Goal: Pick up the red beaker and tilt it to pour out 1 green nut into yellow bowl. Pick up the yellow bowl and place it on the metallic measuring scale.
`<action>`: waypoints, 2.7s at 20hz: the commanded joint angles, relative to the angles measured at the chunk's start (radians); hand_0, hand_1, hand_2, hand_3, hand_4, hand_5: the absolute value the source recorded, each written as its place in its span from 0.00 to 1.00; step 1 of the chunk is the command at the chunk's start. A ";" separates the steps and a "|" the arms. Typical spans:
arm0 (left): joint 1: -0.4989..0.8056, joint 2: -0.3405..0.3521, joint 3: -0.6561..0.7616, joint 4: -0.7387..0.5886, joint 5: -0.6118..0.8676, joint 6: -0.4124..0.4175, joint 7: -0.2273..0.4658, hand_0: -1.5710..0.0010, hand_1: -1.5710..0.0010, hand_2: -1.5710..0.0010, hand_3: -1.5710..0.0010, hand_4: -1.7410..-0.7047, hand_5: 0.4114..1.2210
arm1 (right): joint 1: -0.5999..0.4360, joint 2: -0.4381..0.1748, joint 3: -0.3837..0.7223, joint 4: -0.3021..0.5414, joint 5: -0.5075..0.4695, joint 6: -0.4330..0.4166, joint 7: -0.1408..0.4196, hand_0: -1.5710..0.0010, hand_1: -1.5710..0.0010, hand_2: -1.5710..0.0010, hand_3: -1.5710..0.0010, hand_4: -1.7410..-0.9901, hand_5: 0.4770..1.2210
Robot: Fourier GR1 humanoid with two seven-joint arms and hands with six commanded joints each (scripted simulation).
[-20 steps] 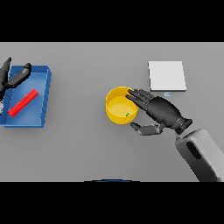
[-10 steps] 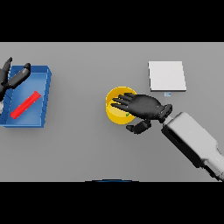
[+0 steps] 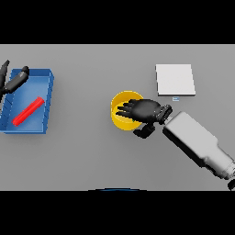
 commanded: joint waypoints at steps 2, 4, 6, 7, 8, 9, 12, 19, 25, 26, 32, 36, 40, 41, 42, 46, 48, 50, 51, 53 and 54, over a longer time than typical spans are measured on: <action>0.003 -0.001 0.001 -0.009 0.005 -0.001 -0.004 1.00 1.00 1.00 1.00 0.99 0.34 | -0.012 0.015 -0.002 0.011 -0.006 0.013 0.012 1.00 1.00 1.00 1.00 0.59 0.37; 0.008 0.004 0.000 -0.019 0.004 0.008 0.005 1.00 1.00 1.00 1.00 0.99 0.34 | -0.011 0.029 -0.013 0.024 -0.019 0.032 0.038 1.00 1.00 1.00 0.99 0.56 0.42; 0.018 0.010 0.002 -0.022 0.004 0.013 -0.006 1.00 1.00 1.00 1.00 0.99 0.34 | -0.009 0.035 -0.017 0.031 -0.024 0.043 0.044 0.93 0.94 0.94 0.94 0.51 0.49; 0.020 0.013 0.007 -0.018 0.008 0.008 -0.010 1.00 1.00 1.00 1.00 0.99 0.35 | -0.013 0.034 -0.014 0.034 -0.023 0.044 0.028 0.82 0.85 0.89 0.89 0.47 0.53; 0.021 0.014 0.008 -0.025 0.011 0.008 -0.010 1.00 1.00 1.00 1.00 0.99 0.35 | -0.008 0.019 -0.008 0.020 -0.016 0.045 0.019 0.65 0.70 0.80 0.83 0.43 0.63; 0.018 0.008 0.005 -0.019 0.008 0.007 -0.009 1.00 1.00 1.00 1.00 0.99 0.35 | -0.008 0.023 -0.001 0.029 -0.007 0.033 0.020 0.52 0.56 0.70 0.78 0.38 0.70; 0.013 0.005 0.003 -0.018 0.006 0.006 -0.010 1.00 1.00 1.00 1.00 0.98 0.35 | -0.004 0.016 -0.006 0.017 -0.019 0.034 -0.007 0.27 0.29 0.36 0.54 0.21 0.85; 0.005 0.015 0.002 -0.031 0.009 0.003 0.011 1.00 1.00 1.00 1.00 0.99 0.35 | -0.015 0.021 -0.004 0.034 -0.017 -0.022 -0.008 0.06 0.06 0.18 0.22 0.04 0.97; 0.018 0.013 0.001 -0.022 0.010 -0.007 -0.004 1.00 1.00 1.00 1.00 0.99 0.35 | -0.007 -0.019 -0.055 -0.033 -0.064 0.031 0.006 0.01 0.02 0.15 0.15 0.01 0.99; 0.004 0.000 -0.005 -0.012 0.003 -0.006 0.006 1.00 1.00 1.00 1.00 0.98 0.35 | -0.013 -0.024 -0.073 -0.053 -0.077 0.047 0.020 0.01 0.01 0.14 0.16 0.01 0.99; -0.003 0.009 -0.005 -0.009 0.001 -0.019 0.011 1.00 1.00 1.00 1.00 0.99 0.34 | -0.022 -0.093 -0.159 -0.144 -0.098 0.074 0.080 0.00 0.00 0.07 0.25 0.00 1.00; -0.005 0.025 0.001 -0.039 0.007 -0.008 0.022 1.00 1.00 1.00 1.00 0.98 0.34 | -0.029 -0.089 -0.169 -0.146 -0.093 0.072 0.102 0.01 0.00 0.03 0.26 0.00 1.00; 0.020 0.026 0.001 -0.047 0.009 0.005 0.011 1.00 1.00 1.00 1.00 0.98 0.37 | -0.064 -0.127 -0.213 -0.085 -0.087 0.020 0.074 0.00 0.00 0.03 0.27 0.00 1.00; 0.023 0.025 -0.001 -0.057 0.006 0.009 0.005 1.00 1.00 1.00 1.00 0.98 0.37 | -0.059 -0.135 -0.220 -0.070 -0.086 0.009 0.069 0.00 0.00 0.02 0.27 0.00 1.00; 0.016 0.020 -0.001 -0.054 0.008 0.012 0.018 1.00 1.00 1.00 1.00 0.98 0.38 | -0.072 -0.135 -0.231 -0.035 -0.082 -0.007 0.072 0.00 0.00 0.02 0.27 0.00 1.00; 0.010 0.032 -0.002 -0.069 0.013 0.015 0.064 1.00 1.00 1.00 1.00 0.97 0.39 | -0.090 -0.136 -0.266 0.078 -0.077 -0.075 0.064 0.00 0.00 0.02 0.27 0.00 1.00; 0.016 0.035 -0.004 -0.083 0.016 0.014 0.063 1.00 1.00 1.00 1.00 0.97 0.40 | -0.110 -0.145 -0.278 0.154 -0.065 -0.118 0.036 0.00 0.00 0.02 0.27 0.00 1.00; 0.013 0.044 -0.003 -0.080 0.012 0.015 0.071 1.00 1.00 1.00 1.00 0.97 0.40 | -0.120 -0.145 -0.293 0.218 -0.052 -0.151 0.039 0.00 0.00 0.02 0.27 0.00 1.00; 0.013 0.041 -0.008 -0.078 0.008 0.010 0.070 1.00 1.00 1.00 1.00 0.98 0.40 | -0.123 -0.149 -0.300 0.242 -0.053 -0.151 0.030 0.00 0.00 0.02 0.27 0.00 1.00; 0.009 0.048 -0.007 -0.076 0.007 0.003 0.074 1.00 1.00 1.00 1.00 0.99 0.39 | -0.135 -0.139 -0.312 0.295 -0.048 -0.172 0.030 0.00 0.00 0.05 0.26 0.00 1.00; 0.012 0.052 -0.007 -0.082 0.006 0.007 0.073 1.00 1.00 1.00 1.00 0.99 0.38 | -0.141 -0.126 -0.316 0.337 -0.039 -0.198 0.023 0.00 0.00 0.05 0.24 0.00 1.00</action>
